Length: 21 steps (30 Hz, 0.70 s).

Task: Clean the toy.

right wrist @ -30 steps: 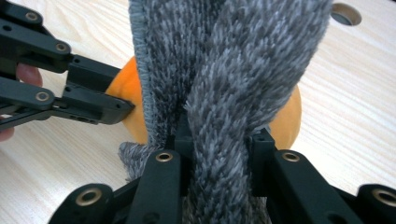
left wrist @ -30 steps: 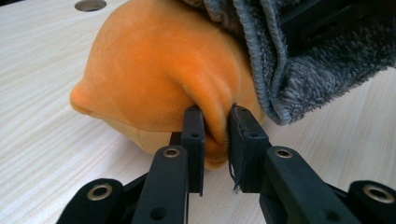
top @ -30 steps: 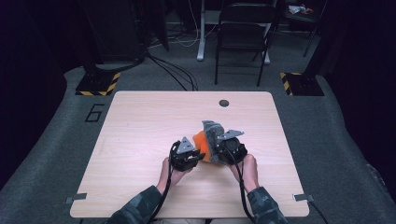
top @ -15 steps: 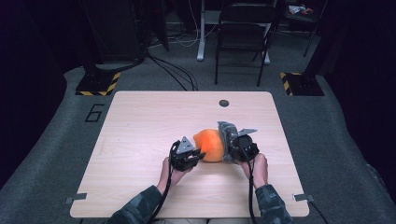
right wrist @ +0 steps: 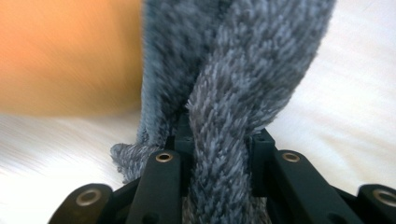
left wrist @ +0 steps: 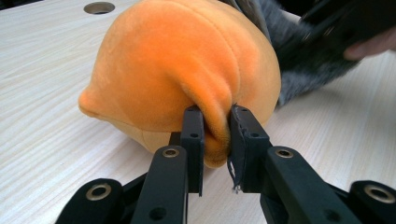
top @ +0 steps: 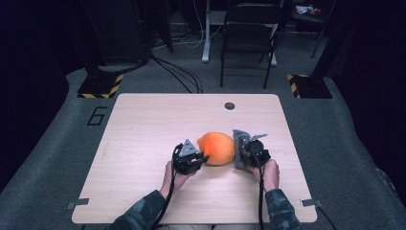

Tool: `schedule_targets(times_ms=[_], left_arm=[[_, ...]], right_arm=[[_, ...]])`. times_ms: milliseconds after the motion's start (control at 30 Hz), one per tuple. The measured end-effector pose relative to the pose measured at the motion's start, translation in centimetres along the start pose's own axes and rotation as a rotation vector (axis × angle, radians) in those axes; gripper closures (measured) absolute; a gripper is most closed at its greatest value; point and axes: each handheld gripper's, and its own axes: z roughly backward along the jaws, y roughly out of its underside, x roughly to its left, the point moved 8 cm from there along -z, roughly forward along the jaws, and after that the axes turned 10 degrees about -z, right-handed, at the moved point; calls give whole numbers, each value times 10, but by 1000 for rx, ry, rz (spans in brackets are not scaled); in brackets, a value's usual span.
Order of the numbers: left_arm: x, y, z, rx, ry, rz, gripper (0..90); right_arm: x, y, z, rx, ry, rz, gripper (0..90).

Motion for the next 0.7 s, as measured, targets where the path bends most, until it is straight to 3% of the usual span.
schedule_targets(times_ms=[100, 167, 267, 333, 400, 500, 600, 700], left_arm=[[1, 0, 0, -2, -6, -3, 762], [2, 0, 0, 1, -4, -6, 760], [2, 0, 1, 9, -28, -13, 711], [1, -2, 4, 18, -47, -47, 608], [-2, -5, 5, 18, -78, -81, 506], [-4, -3, 2, 49, -109, -124, 428], [-5, 4, -6, 82, -109, -141, 449], [-6, 7, -10, 72, -117, -152, 594]], right_arm=[[10, -15, 23, -88, -63, -1, 722], [25, -20, 32, -120, -190, 3, 721], [37, -17, 23, -91, -163, 53, 722], [38, -14, 17, -89, -139, 49, 723], [36, -15, 16, -95, -149, 47, 722], [34, -16, 16, -96, -138, 45, 722], [34, -16, 15, -101, -140, 48, 721], [34, -15, 14, -99, -140, 39, 719]])
